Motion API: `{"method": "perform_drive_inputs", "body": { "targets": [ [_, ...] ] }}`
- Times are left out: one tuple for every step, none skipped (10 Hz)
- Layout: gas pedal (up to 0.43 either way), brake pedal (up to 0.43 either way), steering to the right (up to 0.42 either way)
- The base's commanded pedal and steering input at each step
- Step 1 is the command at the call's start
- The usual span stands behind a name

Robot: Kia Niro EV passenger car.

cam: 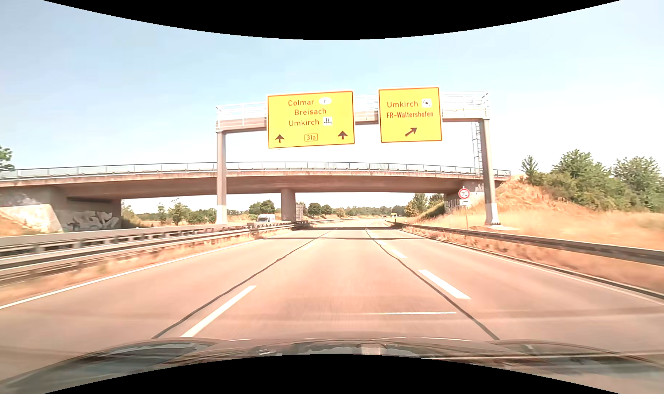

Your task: Follow the waypoints while adhering to traffic rules and regulations

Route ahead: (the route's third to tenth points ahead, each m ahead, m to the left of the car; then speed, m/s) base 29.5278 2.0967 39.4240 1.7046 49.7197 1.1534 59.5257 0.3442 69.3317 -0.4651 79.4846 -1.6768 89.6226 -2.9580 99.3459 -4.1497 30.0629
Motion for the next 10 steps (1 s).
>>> {"method": "perform_drive_inputs", "body": {
  "targets": [
    [0.319, 0.0, 0.01],
    [0.319, 0.0, 0.01],
    [0.311, 0.0, 0.01],
    [0.311, 0.0, 0.01],
    [0.311, 0.0, 0.01],
    [0.311, 0.0, 0.01],
    [0.311, 0.0, 0.009],
    [0.311, 0.0, 0.01],
    [0.311, 0.0, 0.01],
    [0.311, 0.0, 0.009]
  ]
}}
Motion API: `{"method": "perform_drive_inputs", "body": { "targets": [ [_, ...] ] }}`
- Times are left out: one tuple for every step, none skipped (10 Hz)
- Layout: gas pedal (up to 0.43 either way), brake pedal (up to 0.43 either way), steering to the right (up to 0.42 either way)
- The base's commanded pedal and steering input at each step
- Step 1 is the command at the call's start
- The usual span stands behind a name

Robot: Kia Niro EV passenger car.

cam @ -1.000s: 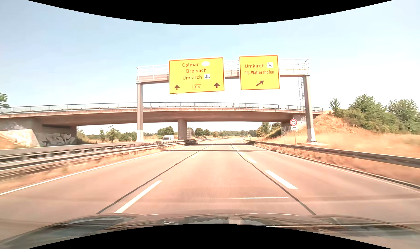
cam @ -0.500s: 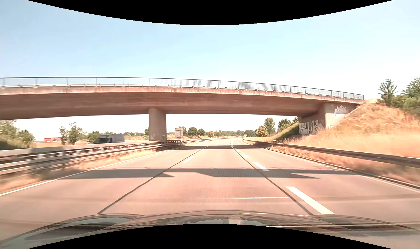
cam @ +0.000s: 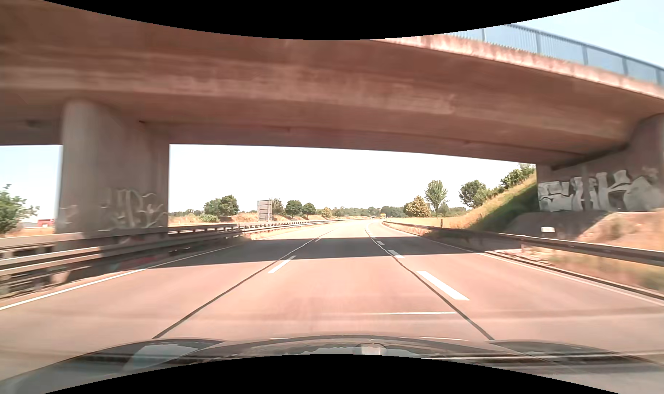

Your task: Follow the waypoints while adhering to traffic rules and regulations

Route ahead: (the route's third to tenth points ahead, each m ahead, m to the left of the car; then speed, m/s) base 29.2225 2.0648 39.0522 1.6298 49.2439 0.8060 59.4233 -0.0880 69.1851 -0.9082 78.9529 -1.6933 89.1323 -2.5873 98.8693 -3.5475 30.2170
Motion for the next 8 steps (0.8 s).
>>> {"method": "perform_drive_inputs", "body": {
  "targets": [
    [0.311, 0.0, 0.009],
    [0.311, 0.0, 0.01],
    [0.311, 0.0, 0.009],
    [0.311, 0.0, 0.01],
    [0.311, 0.0, 0.009],
    [0.311, 0.0, 0.01],
    [0.311, 0.0, 0.009],
    [0.311, 0.0, 0.009]
  ]
}}
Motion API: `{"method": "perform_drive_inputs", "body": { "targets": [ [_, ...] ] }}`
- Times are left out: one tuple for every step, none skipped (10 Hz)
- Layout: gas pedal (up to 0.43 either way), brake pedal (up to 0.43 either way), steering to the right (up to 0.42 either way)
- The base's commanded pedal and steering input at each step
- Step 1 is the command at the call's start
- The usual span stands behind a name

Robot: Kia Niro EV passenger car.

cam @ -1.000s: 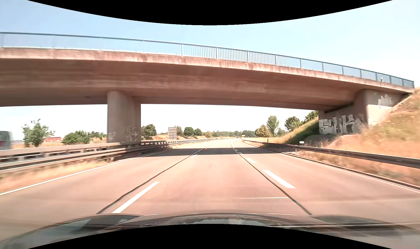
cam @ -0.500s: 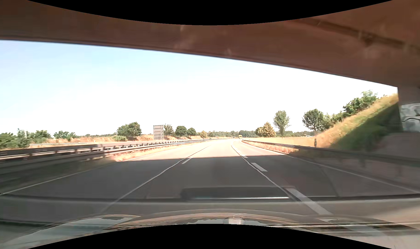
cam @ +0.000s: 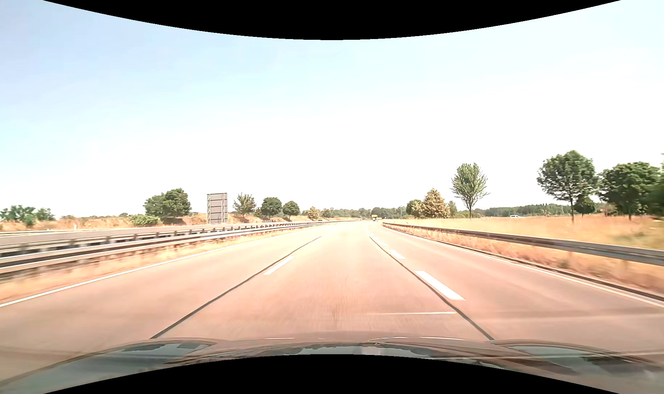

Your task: Follow the waypoints while adhering to traffic rules and regulations

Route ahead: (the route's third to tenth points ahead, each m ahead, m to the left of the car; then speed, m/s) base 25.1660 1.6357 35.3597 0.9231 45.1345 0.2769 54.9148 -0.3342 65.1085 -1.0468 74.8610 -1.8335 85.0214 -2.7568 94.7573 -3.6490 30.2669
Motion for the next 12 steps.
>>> {"method": "perform_drive_inputs", "body": {
  "targets": [
    [0.299, 0.0, 0.01],
    [0.299, 0.0, 0.01],
    [0.299, 0.0, 0.01],
    [0.287, 0.0, 0.01],
    [0.287, 0.0, 0.009],
    [0.287, 0.0, 0.009],
    [0.28, 0.0, 0.009],
    [0.268, 0.0, 0.009],
    [0.248, 0.0, 0.009],
    [0.248, 0.0, 0.008],
    [0.248, 0.0, 0.007],
    [0.248, 0.0, 0.006]
  ]
}}
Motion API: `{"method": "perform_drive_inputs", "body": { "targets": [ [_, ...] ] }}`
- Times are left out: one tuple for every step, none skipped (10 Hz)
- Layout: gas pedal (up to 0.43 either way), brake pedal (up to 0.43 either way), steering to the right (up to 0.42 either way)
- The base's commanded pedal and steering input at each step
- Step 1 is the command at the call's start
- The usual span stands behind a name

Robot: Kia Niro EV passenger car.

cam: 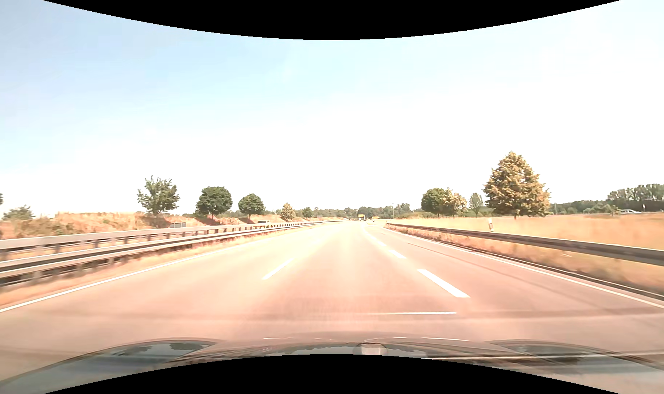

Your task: Follow the waypoints while adhering to traffic rules and regulations

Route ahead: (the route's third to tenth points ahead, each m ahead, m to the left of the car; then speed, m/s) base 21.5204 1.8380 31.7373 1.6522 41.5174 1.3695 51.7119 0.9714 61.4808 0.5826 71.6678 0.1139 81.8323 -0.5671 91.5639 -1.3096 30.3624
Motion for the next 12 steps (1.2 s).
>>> {"method": "perform_drive_inputs", "body": {
  "targets": [
    [0.248, 0.0, 0.006],
    [0.248, 0.0, 0.006],
    [0.248, 0.0, 0.005],
    [0.248, 0.0, 0.005],
    [0.248, 0.0, 0.005],
    [0.248, 0.0, 0.005],
    [0.248, 0.0, 0.005],
    [0.248, 0.0, 0.005],
    [0.248, 0.0, 0.005],
    [0.248, 0.0, 0.005],
    [0.248, 0.0, 0.005],
    [0.26, 0.0, 0.005]
  ]
}}
